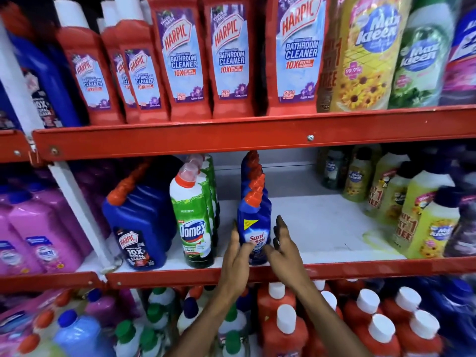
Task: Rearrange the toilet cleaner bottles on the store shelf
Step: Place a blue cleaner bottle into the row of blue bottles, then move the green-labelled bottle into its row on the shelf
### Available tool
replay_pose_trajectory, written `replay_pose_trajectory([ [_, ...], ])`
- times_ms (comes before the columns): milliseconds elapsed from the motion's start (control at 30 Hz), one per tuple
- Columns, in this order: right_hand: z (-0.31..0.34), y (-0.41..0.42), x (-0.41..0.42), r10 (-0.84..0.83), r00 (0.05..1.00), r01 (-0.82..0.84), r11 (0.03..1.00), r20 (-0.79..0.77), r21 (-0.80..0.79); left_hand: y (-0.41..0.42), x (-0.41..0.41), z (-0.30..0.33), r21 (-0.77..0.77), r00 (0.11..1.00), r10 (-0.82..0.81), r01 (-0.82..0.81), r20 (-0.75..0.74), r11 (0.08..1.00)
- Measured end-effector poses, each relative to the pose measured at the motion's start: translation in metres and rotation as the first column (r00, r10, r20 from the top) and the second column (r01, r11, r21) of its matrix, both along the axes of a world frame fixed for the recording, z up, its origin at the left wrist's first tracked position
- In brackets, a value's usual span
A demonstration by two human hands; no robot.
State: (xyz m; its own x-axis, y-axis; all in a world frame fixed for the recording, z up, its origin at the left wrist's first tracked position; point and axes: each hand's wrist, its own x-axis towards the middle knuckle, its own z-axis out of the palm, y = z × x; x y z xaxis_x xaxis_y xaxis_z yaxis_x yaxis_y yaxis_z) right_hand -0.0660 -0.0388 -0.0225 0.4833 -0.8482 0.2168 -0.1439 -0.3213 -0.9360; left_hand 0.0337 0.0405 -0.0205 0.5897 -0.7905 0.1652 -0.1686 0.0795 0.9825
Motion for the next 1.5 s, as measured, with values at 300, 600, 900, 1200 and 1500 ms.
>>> replay_pose_trajectory([
  [300, -0.008, -0.008, 0.000, 0.028, 1.000, -0.029, 0.998, -0.003, -0.057, -0.008, -0.010, 0.004, 0.006, 0.997, -0.051, 0.052, -0.062, 0.999],
  [600, -0.005, 0.006, -0.005, -0.119, 0.973, 0.136, 0.988, 0.195, -0.072, 0.002, -0.003, -0.004, -0.055, 0.999, -0.050, 0.049, -0.010, 0.997],
  [900, -0.003, 0.071, 0.038, -0.129, 0.935, 0.219, 0.942, 0.329, -0.253, 0.073, 0.050, -0.009, -0.422, 0.896, 0.435, -0.359, 0.095, 0.832],
  [1200, -0.001, 0.071, 0.104, 0.117, 0.985, -0.114, 0.993, 0.127, -0.026, 0.059, 0.100, -0.006, -0.127, 0.983, 0.106, -0.126, -0.153, 0.984],
  [1500, -0.011, 0.062, 0.111, 0.029, 0.993, -0.031, 0.999, 0.113, 0.012, 0.057, 0.095, -0.004, -0.118, 0.996, -0.032, 0.022, -0.081, 0.993],
])
